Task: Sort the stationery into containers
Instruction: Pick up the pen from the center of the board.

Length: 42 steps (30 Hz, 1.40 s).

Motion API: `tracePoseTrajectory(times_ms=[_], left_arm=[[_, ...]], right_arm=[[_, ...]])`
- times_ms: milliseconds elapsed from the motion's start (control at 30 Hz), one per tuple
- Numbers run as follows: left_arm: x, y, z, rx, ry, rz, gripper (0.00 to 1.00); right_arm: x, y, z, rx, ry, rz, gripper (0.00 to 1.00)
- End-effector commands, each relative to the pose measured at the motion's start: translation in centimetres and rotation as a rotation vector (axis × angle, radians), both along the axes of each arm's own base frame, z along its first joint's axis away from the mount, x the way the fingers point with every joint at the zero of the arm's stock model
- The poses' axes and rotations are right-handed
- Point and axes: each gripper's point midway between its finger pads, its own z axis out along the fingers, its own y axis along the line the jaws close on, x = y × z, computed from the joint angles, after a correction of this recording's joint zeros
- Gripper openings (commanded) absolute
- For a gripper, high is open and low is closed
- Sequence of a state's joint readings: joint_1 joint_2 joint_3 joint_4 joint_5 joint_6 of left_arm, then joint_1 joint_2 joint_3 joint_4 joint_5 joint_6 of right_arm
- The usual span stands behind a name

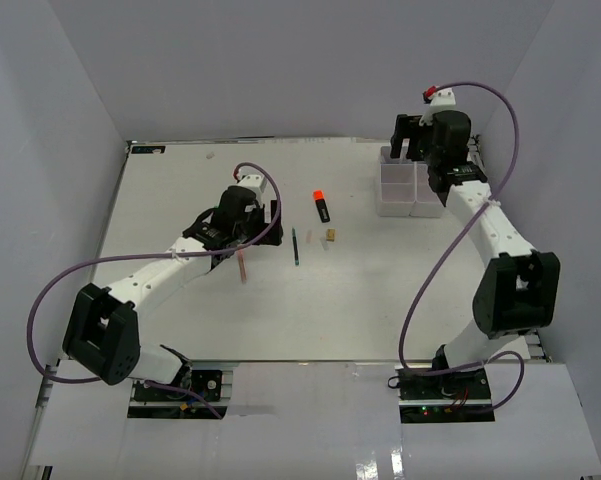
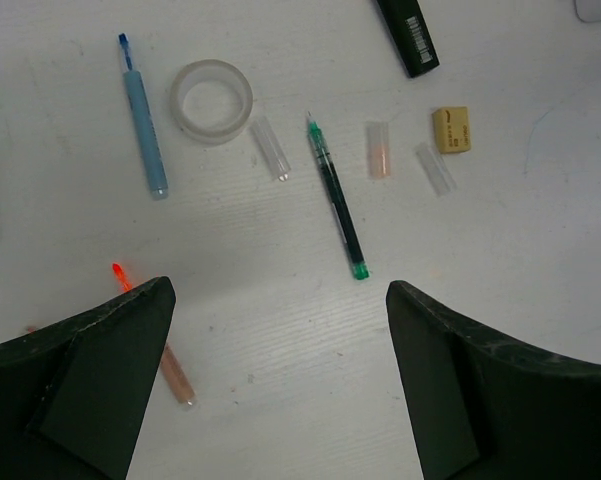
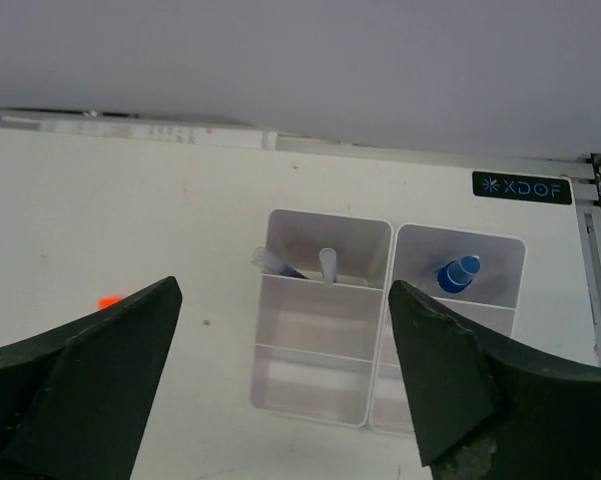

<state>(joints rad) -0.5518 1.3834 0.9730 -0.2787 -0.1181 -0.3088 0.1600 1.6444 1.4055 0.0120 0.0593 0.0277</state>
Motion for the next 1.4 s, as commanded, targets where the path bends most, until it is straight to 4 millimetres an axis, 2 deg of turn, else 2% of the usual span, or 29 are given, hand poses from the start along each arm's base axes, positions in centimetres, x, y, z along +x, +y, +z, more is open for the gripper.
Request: tracePoseTrajectory(times_ms=[0,33,67,100,133,167,200,233,267,300,333,367,433,467,667,733,800,933,967,1167,1367], left_arm=[[-0.1,-1.4,1.1,-0.107,0.082,0.042,0.98],[-0.4,-1.3,0.3,-0.102,0.124,0.062,0.98],[-0.4,-1.5,0.5,-0.125,0.142,0.089,0.98],[-0.4,-1.7,0.4,-0.133,0.158,0.099,0.98],[-0.7,-1.6,-0.6,-0.122,0.197,0.117,0.98],[-0.8,-2.0,-0.8,-0.124,0.213,0.124,0.98],[-0.7,-2.5,-0.6,-0.140,0.223,0.140,0.98],[-1.1,-2.9,-1.6,-0.120,0.262,0.144,0.98],[-1.2,-3.2,-2.0,-0.114,0.278,0.148,0.98],[-0.8,-4.0,-1.4,-0.122,0.277,0.157,0.98],[-1.1,-4.1,-2.0,-0.097,0.303,0.164,0.98],[-1.4,-5.0,-3.3,-0.064,0.334,0.156,0.98],[-1.2,-5.9,-3.5,-0.030,0.345,0.160,0.98],[-1.2,-6.1,-5.0,0.003,0.374,0.167,0.97],[-0.6,-6.7,-7.3,0.075,0.419,0.195,0.82],[-0.6,-6.9,-8.2,0.094,0.441,0.196,0.76],[-0.4,-7.4,-8.4,0.098,0.443,0.188,0.73],[-0.3,-8.0,-10.0,0.119,0.472,0.181,0.66],[-0.3,-8.1,-10.1,0.121,0.475,0.179,0.62],[0.1,-8.3,-10.9,0.134,0.485,0.176,0.55],[-0.6,-8.1,-12.1,0.147,0.519,0.179,0.44]], right_arm=[[-4.2,1.6,5.0,0.094,-0.080,0.080,0.93],[-5.0,1.8,5.4,0.112,-0.087,0.091,0.96],[-7.0,2.0,4.8,0.140,-0.056,0.107,0.99],[-7.8,2.1,4.7,0.158,-0.051,0.112,0.95],[-8.7,2.1,4.6,0.178,-0.048,0.115,0.93],[-10.1,2.2,5.7,0.221,-0.073,0.118,0.92],[-10.9,2.5,5.4,0.244,-0.068,0.131,0.91],[-11.9,2.5,3.3,0.260,-0.024,0.127,0.90],[-12.8,2.5,4.6,0.295,-0.068,0.132,0.90],[-13.3,2.6,4.5,0.309,-0.071,0.139,0.90],[-13.9,2.7,3.1,0.318,-0.045,0.139,0.90],[-14.6,2.7,3.5,0.324,-0.061,0.147,0.90],[-15.4,2.6,2.0,0.326,-0.037,0.143,0.90],[-15.8,2.5,1.8,0.327,-0.042,0.140,0.90],[-17.0,2.8,-0.6,0.343,-0.007,0.158,0.91],[-17.1,3.0,-0.8,0.347,-0.005,0.168,0.91],[-17.3,3.2,-0.9,0.345,-0.002,0.175,0.91],[-17.4,3.3,-1.2,0.336,-0.002,0.177,0.91],[-17.4,3.4,-1.3,0.334,-0.001,0.180,0.91],[-17.5,3.7,-2.0,0.326,0.014,0.189,0.91],[-17.5,3.9,-2.2,0.325,0.021,0.196,0.91]])
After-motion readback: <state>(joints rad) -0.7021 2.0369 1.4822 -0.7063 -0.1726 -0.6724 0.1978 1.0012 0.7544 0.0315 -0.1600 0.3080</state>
